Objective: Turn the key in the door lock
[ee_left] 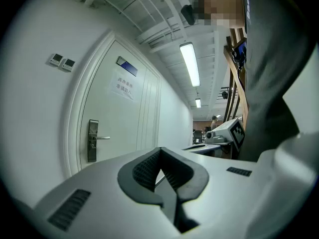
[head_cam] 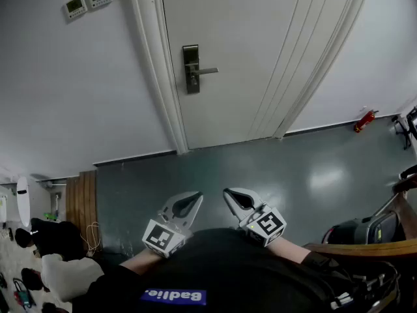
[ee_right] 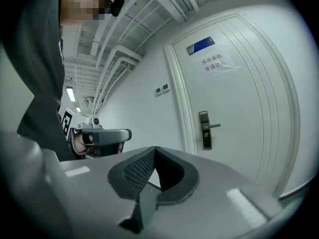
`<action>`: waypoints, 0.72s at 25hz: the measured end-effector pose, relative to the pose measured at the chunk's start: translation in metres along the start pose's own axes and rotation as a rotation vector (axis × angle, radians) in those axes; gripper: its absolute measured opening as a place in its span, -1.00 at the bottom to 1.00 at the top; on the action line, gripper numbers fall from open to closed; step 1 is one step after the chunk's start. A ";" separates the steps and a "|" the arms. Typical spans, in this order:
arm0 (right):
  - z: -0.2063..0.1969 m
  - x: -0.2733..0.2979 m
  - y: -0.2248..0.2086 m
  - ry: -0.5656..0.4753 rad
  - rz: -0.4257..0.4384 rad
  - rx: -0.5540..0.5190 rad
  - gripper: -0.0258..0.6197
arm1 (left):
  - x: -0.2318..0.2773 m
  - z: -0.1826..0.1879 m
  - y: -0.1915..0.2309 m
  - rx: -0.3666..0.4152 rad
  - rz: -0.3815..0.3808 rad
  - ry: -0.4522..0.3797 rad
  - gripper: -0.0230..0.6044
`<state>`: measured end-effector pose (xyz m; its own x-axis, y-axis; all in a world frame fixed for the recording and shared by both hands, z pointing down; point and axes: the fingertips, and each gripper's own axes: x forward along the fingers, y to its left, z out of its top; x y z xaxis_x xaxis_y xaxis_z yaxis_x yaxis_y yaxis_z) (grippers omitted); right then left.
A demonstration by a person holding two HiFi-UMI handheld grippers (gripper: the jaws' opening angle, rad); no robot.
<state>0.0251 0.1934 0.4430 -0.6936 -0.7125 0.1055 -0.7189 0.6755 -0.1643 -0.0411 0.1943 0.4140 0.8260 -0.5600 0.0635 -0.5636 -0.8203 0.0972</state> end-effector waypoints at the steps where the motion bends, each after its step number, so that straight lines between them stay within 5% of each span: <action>1: 0.000 0.000 0.000 0.000 0.000 0.002 -0.92 | 0.000 0.000 0.000 0.000 0.001 -0.001 -0.91; 18: 0.007 0.001 -0.035 -0.039 -0.031 -0.002 -0.91 | 0.028 0.006 0.014 0.038 0.047 0.003 -0.91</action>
<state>0.0502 0.1680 0.4424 -0.6684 -0.7403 0.0722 -0.7404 0.6530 -0.1593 -0.0259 0.1669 0.4114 0.7985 -0.5978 0.0705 -0.6015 -0.7968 0.0565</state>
